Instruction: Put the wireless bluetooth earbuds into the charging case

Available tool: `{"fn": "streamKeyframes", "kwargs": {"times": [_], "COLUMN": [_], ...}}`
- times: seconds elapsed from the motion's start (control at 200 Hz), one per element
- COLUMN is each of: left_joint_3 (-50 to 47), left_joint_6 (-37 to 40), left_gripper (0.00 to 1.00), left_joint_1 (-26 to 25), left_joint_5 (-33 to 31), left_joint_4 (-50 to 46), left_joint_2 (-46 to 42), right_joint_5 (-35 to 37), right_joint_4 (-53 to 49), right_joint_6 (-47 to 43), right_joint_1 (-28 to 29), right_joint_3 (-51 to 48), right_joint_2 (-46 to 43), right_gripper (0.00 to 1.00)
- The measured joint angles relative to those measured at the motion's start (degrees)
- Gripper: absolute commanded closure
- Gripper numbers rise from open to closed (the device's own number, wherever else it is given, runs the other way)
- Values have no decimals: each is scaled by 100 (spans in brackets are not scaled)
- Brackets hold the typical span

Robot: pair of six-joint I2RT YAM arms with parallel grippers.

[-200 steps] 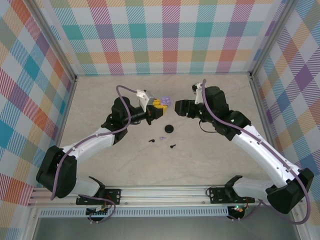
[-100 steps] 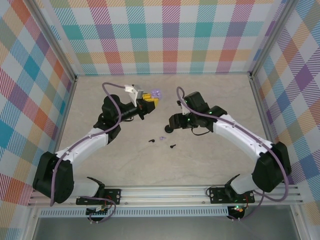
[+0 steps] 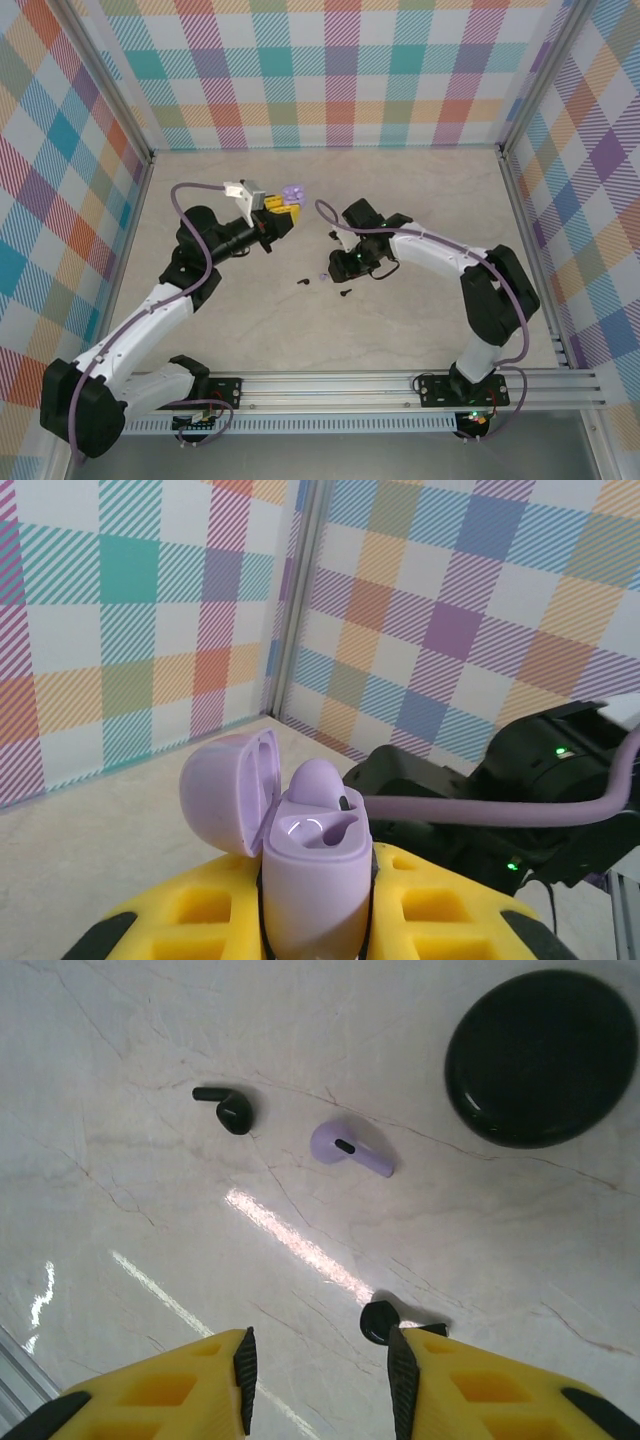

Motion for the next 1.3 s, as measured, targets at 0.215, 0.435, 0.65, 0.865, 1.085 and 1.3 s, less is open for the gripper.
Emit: {"fn": "streamKeyframes", "kwargs": {"times": [0.215,0.435,0.65,0.865,1.085,1.3], "left_joint_3": [-61,-92,-94,-94,-96,-96], "left_joint_6": [0,0,0,0,0,0], "left_gripper": [96,96,96,97,96,97], "left_joint_1": [0,11,11,11,11,11], "left_joint_5": [-57,-162,-160,-160,-160,-160], "left_joint_4": [-212,-216,-240,-258,-258,-258], "left_joint_2": [-131,-131,-131,-131,-131,-131], "right_joint_5": [-35,-9,-11,-11,-15,-17], "right_joint_4": [-4,-87,-212,-407,-568,-643], "right_joint_6": [-413,-769,-1016,-1185,-1298,-1412], "right_joint_1": [81,81,111,111,111,111], "right_joint_3": [378,809,1174,1491,1565,1606], "right_joint_2": [444,990,1399,1725,1873,1963], "right_gripper": [61,62,60,56,54,59]}}
